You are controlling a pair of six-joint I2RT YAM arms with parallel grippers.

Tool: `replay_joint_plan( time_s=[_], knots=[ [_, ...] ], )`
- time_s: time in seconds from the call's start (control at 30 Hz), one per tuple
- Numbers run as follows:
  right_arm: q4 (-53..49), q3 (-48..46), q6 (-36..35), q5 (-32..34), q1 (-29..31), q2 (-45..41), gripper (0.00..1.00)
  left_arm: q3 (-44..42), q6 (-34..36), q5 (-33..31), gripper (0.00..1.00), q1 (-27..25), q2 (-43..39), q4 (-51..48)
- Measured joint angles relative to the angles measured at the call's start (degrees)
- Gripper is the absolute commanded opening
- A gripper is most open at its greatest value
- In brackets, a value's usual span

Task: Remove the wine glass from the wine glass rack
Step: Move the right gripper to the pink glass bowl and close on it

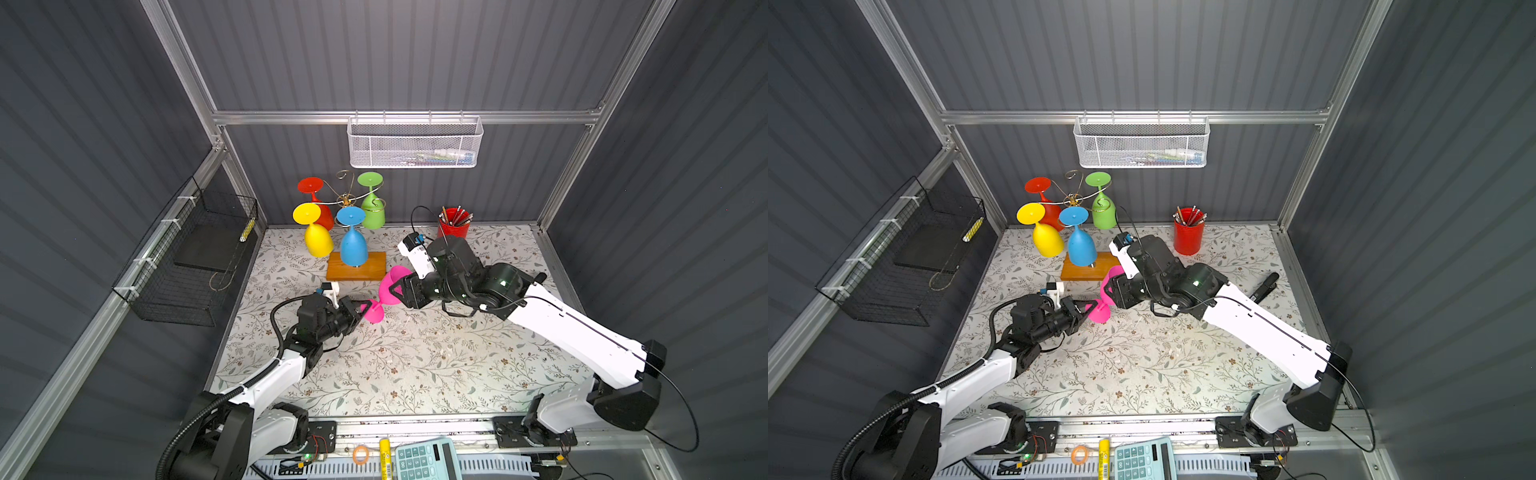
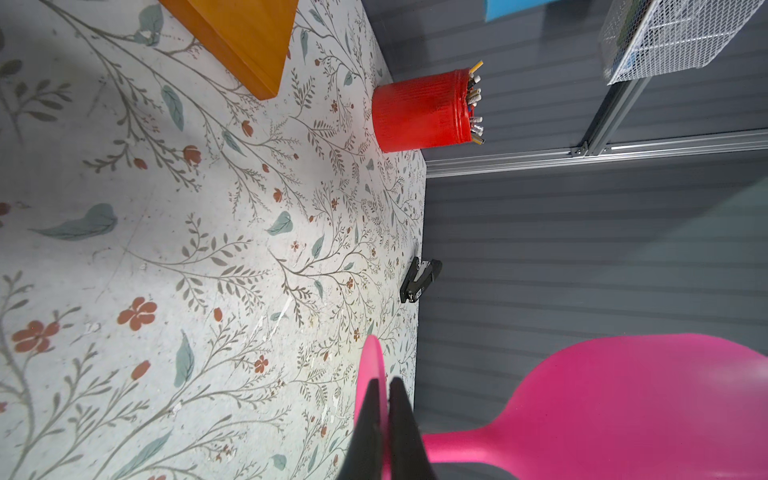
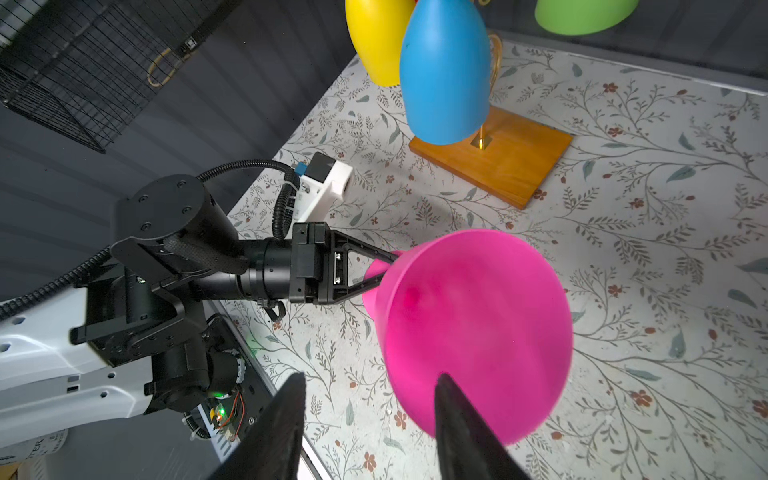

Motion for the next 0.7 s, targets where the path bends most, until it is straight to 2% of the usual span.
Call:
replay_joint_plan(
  time_s=[0.2, 0.7],
  knots=[
    [-1.1, 2.5, -0.4, -0.8, 0.0, 3.1, 0.48, -0.7, 0.0, 0.5, 0.0, 0.0, 1.0, 2.7],
    [-1.0, 3.2, -0.9, -2.5, 0.0, 5.6, 0.24, -2.0, 0.0, 0.7, 0.0, 0.0, 1.1, 5.9]
  ],
)
